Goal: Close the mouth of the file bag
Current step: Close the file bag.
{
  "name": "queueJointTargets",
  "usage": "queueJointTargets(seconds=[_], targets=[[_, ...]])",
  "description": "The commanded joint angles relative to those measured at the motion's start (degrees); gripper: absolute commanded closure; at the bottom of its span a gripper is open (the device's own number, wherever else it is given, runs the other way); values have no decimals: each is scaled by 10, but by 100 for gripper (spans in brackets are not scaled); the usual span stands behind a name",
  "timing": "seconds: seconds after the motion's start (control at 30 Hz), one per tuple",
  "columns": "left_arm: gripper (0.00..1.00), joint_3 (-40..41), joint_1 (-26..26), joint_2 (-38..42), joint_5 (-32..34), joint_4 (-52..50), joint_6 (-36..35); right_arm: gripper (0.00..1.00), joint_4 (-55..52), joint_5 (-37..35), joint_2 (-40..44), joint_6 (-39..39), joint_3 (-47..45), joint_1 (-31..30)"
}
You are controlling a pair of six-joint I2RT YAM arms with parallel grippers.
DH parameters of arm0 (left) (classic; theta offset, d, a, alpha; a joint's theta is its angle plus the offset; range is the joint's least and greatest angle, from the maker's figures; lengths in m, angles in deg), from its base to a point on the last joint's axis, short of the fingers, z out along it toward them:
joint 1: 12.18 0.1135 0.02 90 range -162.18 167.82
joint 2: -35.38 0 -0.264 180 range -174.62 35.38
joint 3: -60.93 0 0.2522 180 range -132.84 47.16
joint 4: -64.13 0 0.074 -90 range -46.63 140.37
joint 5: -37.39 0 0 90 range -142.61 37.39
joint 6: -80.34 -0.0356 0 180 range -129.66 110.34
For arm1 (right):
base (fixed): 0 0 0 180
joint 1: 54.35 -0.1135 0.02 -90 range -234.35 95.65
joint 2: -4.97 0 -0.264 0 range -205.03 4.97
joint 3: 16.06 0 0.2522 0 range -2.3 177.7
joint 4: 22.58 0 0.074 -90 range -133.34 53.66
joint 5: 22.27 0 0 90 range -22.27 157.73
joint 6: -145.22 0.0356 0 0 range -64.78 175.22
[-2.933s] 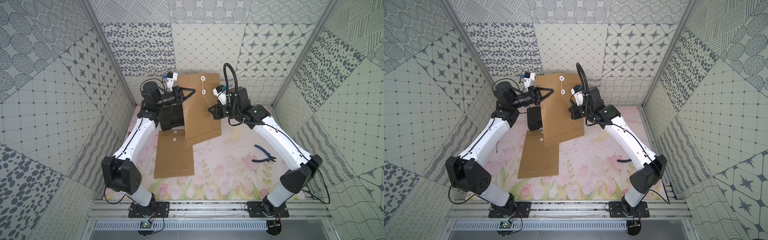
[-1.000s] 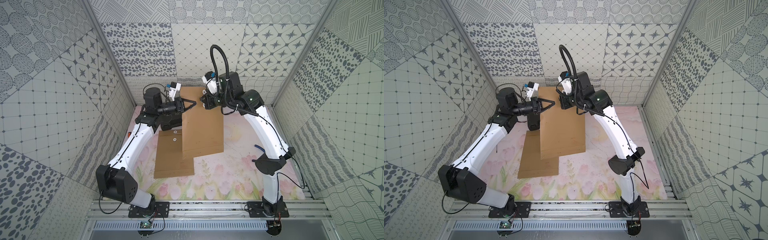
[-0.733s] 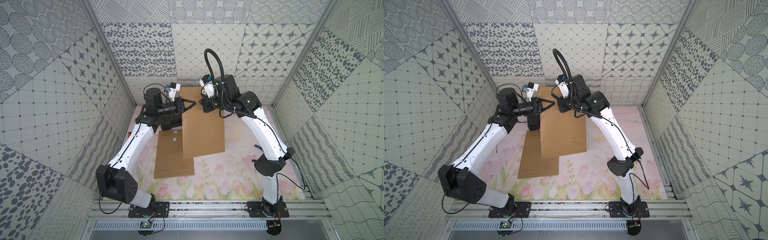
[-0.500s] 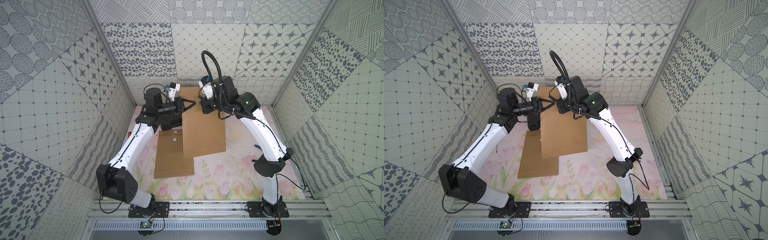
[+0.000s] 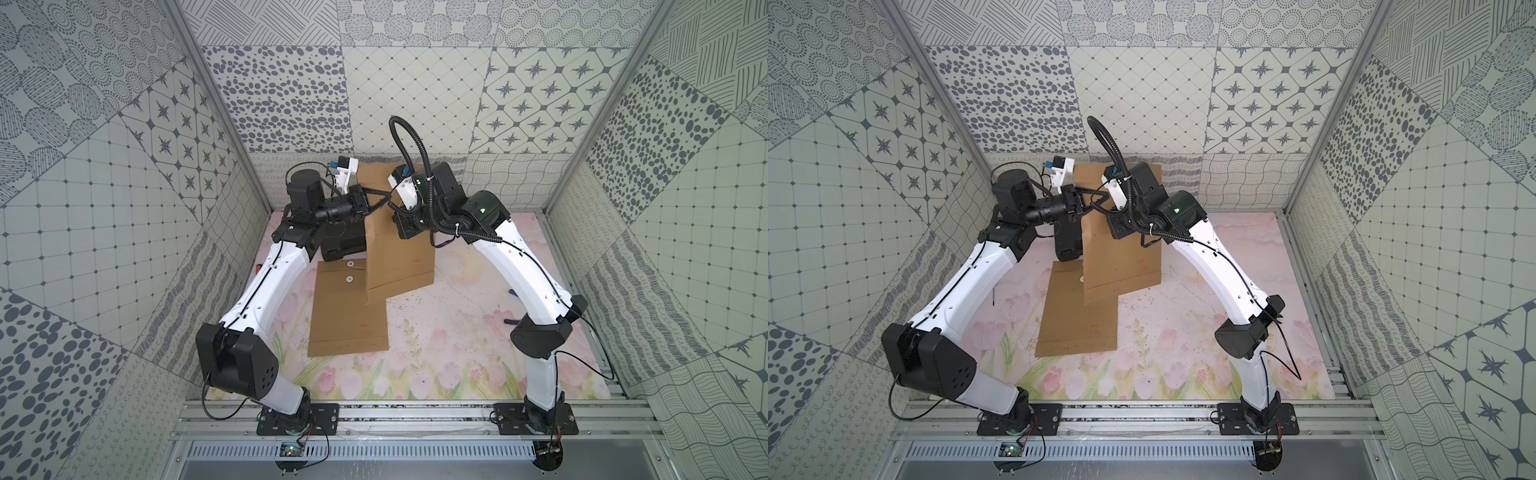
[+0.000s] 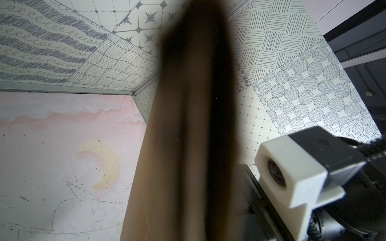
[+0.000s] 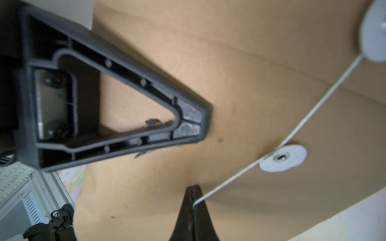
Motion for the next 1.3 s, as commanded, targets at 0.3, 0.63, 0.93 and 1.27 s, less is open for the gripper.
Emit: queueJointTargets(seconds=[0.3,0.63,0.93,1.27], targets=[[100,-18,13,8,2,138,65,100,221,116,155,59,-288,48],[100,-22,13,4,-20,184,106,100,254,175,158,73,-335,83],[100,-42,12,-5,-79,237,151,100,232,197,128,57,-302,126],[100,-45,9,-9,-83,221,130,100,227,227,121,66,-256,81]])
